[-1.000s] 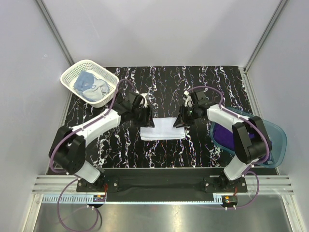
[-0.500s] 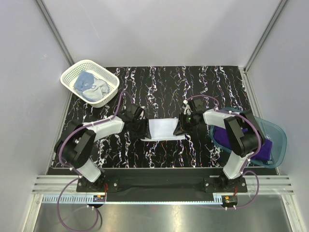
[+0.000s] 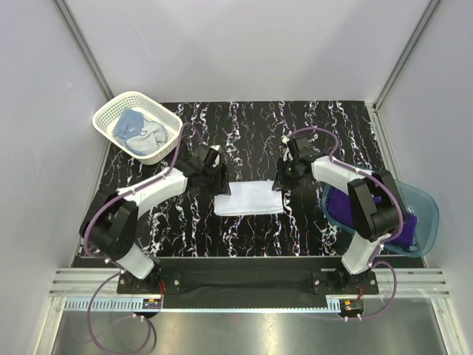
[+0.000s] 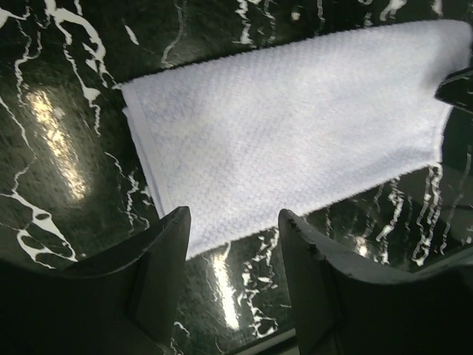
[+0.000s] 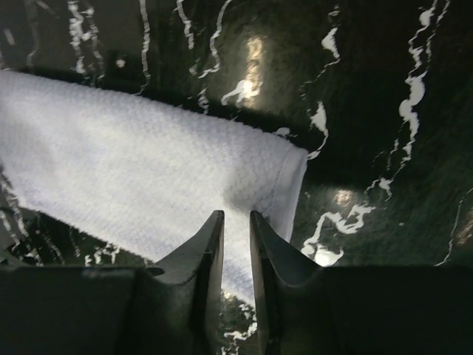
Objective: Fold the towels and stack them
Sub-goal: Fold the towel, then neatly place the folded towel into the bin
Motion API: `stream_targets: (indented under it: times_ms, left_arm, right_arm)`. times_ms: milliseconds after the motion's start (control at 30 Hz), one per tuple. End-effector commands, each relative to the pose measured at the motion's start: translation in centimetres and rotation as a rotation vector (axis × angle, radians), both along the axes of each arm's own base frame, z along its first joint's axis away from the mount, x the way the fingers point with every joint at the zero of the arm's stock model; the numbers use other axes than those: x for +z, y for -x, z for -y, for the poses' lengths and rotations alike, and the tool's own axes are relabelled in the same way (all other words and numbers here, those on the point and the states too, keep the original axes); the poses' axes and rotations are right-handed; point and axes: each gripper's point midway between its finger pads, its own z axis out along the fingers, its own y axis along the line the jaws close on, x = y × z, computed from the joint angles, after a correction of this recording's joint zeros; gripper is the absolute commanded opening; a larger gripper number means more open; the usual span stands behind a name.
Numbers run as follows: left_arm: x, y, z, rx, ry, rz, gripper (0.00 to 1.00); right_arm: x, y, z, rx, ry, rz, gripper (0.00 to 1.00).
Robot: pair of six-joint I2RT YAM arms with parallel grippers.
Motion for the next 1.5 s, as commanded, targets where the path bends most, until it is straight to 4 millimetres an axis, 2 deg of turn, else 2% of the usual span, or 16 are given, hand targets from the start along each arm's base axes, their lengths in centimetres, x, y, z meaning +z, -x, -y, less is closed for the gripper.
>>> stream_targets:
  times_ms: [0, 133, 233, 300, 367, 467, 500, 533, 633, 700, 800, 900, 1033, 1167, 1300, 1467]
  left_arm:
    - [-3.2, -1.3, -1.2, 0.024, -0.054, -0.001, 0.56]
    - [-5.3, -1.1, -1.2, 0.034, -0.06, -0.072, 0.55]
    - [-5.1, -1.1, -1.6, 0.047, -0.078, -0.07, 0.56]
    - [-4.4, -1.2, -1.8, 0.054, -0.084, -0.067, 0.56]
    - [-2.3, -1.5, -1.6, 0.05, -0.075, -0.047, 0.56]
    - [1.5, -2.0, -1.5, 0.044, -0.055, 0.003, 0.59]
    - [2.6, -2.1, -1.5, 0.039, -0.05, 0.02, 0.6]
    - [4.5, -2.1, -1.7, 0.032, -0.04, 0.052, 0.6]
    - [6.9, -2.0, -2.4, 0.009, -0.026, 0.102, 0.61]
    - [9.1, -1.8, -2.8, -0.015, 0.009, 0.155, 0.62]
    - [10.9, -1.4, -3.8, -0.021, 0.028, 0.213, 0.63]
    - [11.4, -1.1, -4.7, -0.02, 0.03, 0.243, 0.63]
    - [10.6, -0.8, -5.3, -0.022, 0.016, 0.232, 0.63]
    - [10.2, -0.6, -5.2, -0.032, 0.019, 0.216, 0.63]
    - [11.1, -0.7, -5.1, -0.035, 0.036, 0.231, 0.63]
    - [12.1, -0.7, -4.8, -0.041, 0.062, 0.237, 0.63]
  right_arm:
    - [-1.6, -2.1, 0.8, -0.002, 0.089, 0.059, 0.27]
    - [-3.1, -2.6, 1.7, -0.007, 0.15, 0.051, 0.27]
    - [-2.5, -2.5, 2.0, -0.001, 0.163, 0.069, 0.27]
    - [-0.8, -2.4, 2.2, 0.003, 0.167, 0.091, 0.3]
    - [1.6, -2.1, 2.0, 0.009, 0.14, 0.104, 0.34]
    - [3.7, -0.9, 1.4, 0.013, 0.093, 0.079, 0.52]
    - [3.9, -0.6, 1.3, 0.008, 0.08, 0.068, 0.6]
    - [4.2, -0.2, 1.3, 0.012, 0.07, 0.067, 0.63]
    - [3.1, 0.9, 1.8, 0.003, 0.082, 0.034, 0.7]
    - [1.8, 1.5, 2.2, -0.003, 0.104, 0.003, 0.69]
    - [0.6, 2.1, 2.1, -0.004, 0.094, -0.03, 0.69]
    - [-0.7, 2.2, 2.3, -0.009, 0.11, -0.041, 0.67]
    - [-2.4, 2.4, 2.8, -0.005, 0.14, -0.045, 0.65]
    - [-4.3, 3.6, 2.3, 0.004, 0.106, -0.105, 0.6]
    - [-4.4, 4.4, 2.4, -0.016, 0.092, -0.118, 0.52]
    - [-4.3, 4.3, 2.2, -0.024, 0.082, -0.122, 0.3]
